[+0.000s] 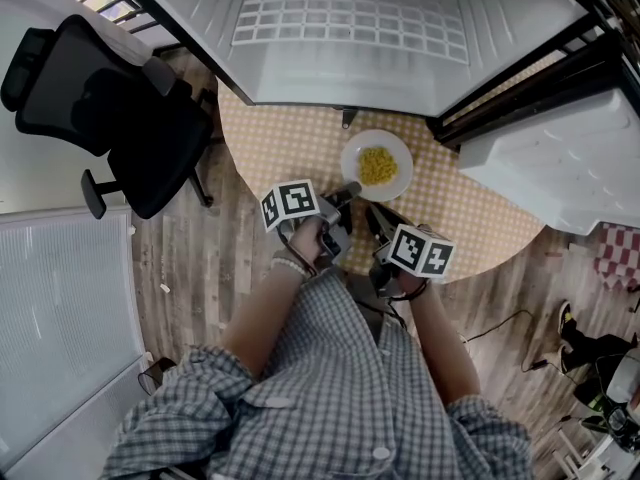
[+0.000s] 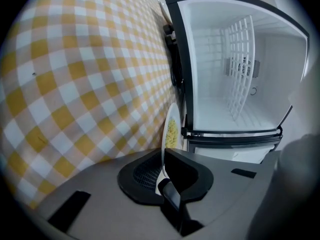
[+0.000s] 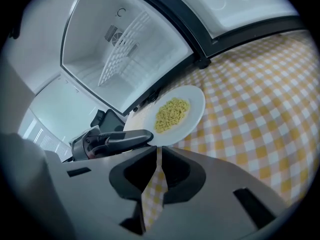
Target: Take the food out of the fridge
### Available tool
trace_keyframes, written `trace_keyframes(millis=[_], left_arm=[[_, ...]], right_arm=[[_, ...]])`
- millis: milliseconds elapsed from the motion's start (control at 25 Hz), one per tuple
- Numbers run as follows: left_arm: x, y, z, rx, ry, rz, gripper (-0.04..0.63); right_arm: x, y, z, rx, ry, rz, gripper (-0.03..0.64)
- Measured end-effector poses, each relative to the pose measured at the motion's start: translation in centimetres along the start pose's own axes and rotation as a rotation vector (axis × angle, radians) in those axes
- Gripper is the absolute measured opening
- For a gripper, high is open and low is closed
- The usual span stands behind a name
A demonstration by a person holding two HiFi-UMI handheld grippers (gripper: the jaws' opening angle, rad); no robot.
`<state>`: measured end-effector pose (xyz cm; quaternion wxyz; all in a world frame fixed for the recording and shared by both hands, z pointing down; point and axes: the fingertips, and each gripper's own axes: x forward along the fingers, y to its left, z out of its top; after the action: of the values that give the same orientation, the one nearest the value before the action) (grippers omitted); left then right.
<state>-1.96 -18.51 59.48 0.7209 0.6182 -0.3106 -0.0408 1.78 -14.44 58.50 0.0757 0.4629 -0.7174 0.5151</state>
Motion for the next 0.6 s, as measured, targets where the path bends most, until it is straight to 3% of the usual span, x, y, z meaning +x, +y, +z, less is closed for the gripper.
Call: trace_keyframes(millis=[120,320,480,600], left_arm=[[0.1,-0.3,-0.1,0.047,0.024,0.012,0.027],[0.1,-0.8,-0.7,0.123,0.094,0.018,0.114],[-0.5,-0.4,-1.4,0.219,0.147,0.083,0.115],[-1.3,0.0,-1.6,0.283,0.16,0.145,0.079]], right_arm=[[0.3,-0.1,0.1,0.032,0.003,0.002,0.032],[0.5,-0.2,0.5,0.06,-0.016,-0.007,0.032],[0.5,-0.3,1.0,0.055,-0.028,-0.014,0.032],[0.3,-0.2,1.1,0.011,-0.032,-0.025,0.032]])
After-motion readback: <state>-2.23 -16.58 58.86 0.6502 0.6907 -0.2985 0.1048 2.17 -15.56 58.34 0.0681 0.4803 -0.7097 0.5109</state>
